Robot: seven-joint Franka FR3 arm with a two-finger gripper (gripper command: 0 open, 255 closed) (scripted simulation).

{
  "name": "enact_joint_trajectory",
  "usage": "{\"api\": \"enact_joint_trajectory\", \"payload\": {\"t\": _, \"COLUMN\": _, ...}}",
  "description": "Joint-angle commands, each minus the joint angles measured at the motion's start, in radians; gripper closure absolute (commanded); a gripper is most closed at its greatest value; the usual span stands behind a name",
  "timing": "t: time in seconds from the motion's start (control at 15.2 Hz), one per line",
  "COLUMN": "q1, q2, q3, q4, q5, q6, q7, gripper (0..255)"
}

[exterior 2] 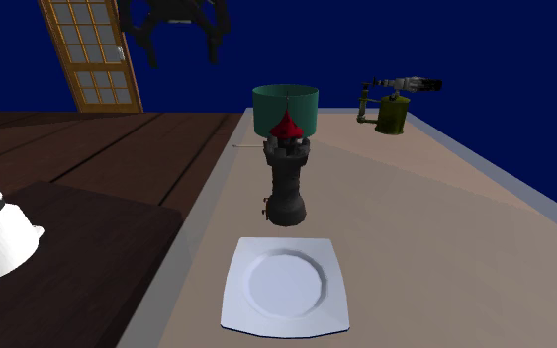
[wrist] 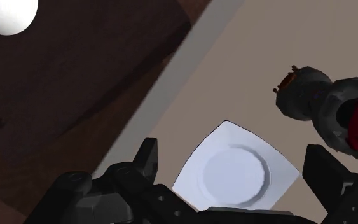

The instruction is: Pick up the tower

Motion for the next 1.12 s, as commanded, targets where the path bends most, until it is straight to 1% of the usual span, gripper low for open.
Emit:
{"api": "enact_joint_trajectory", "payload": {"t": 0.0, "q1": -0.023, "q2": 0.069, "q3": 0.047, "q4": 0.046, "q5": 0.001, "q6": 0.031, "q7": 0.115, "gripper": 0}}
{"api": "enact_joint_trajectory", "payload": {"t": 0.26, "q1": -0.065, "q2": 0.228, "q3": 0.139, "q4": 0.158, "q5": -0.037, "q6": 0.09, "q7": 0.349, "gripper": 0}}
{"api": "enact_joint_trajectory", "payload": {"t": 0.46, "q1": -0.088, "q2": 0.362, "q3": 0.194, "q4": 0.256, "q5": -0.101, "q6": 0.126, "q7": 0.534, "gripper": 0}}
{"api": "enact_joint_trajectory", "payload": {"t": 0.66, "q1": -0.088, "q2": 0.506, "q3": 0.226, "q4": 0.365, "q5": -0.189, "q6": 0.148, "q7": 0.722, "gripper": 0}}
{"api": "enact_joint_trajectory", "payload": {"t": 0.79, "q1": -0.071, "q2": 0.597, "q3": 0.227, "q4": 0.44, "q5": -0.249, "q6": 0.152, "q7": 0.835, "gripper": 0}}
{"api": "enact_joint_trajectory", "payload": {"t": 1.06, "q1": -0.064, "q2": 0.614, "q3": 0.221, "q4": 0.403, "q5": -0.259, "q6": 0.203, "q7": 0.839, "gripper": 0}}
